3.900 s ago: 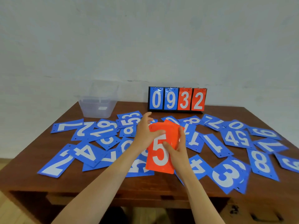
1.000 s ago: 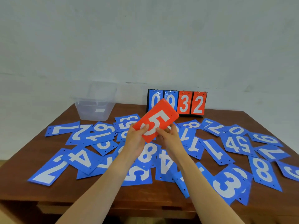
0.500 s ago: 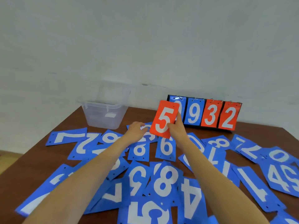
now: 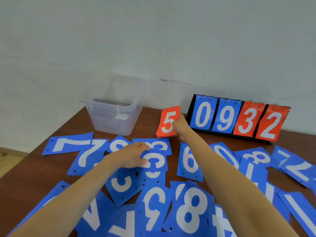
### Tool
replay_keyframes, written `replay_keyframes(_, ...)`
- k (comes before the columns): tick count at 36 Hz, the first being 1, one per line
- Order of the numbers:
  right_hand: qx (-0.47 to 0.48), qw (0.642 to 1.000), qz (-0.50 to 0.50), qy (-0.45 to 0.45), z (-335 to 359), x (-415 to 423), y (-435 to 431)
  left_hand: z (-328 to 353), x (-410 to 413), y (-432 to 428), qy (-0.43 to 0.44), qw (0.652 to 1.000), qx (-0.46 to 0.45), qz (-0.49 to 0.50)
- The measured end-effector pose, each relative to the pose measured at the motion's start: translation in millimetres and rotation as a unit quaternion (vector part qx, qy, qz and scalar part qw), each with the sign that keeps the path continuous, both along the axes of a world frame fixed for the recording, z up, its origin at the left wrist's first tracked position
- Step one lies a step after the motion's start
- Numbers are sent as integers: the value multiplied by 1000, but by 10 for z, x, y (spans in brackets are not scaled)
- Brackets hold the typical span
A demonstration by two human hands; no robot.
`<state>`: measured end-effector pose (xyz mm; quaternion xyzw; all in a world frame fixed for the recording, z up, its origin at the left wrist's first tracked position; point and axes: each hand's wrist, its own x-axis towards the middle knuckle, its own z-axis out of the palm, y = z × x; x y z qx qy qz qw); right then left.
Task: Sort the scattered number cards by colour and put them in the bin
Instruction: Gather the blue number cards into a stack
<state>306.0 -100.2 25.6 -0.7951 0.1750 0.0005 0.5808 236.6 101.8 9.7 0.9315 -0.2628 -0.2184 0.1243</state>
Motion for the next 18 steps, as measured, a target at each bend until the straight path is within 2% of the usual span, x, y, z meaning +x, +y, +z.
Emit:
replay_keyframes(4, -25, 999, -17, 23, -170, 160, -27, 3, -12, 42, 15, 1000, -17, 4)
replay_keyframes(10, -203, 978, -35, 32, -230, 98, 5, 56, 22, -16, 2, 1000, -4, 11)
replay_keyframes(13, -322, 945, -51, 11, -284, 80, 43, 68, 40, -51, -4, 1000, 2, 15)
replay_keyframes(15, -415, 909, -42, -4, -324, 59, 43, 65, 48, -61, -4, 1000, 3, 19)
replay_keyframes(18, -511, 859, 15, -39, -347, 16, 24, 73, 46, -73, -5, 1000, 2, 22)
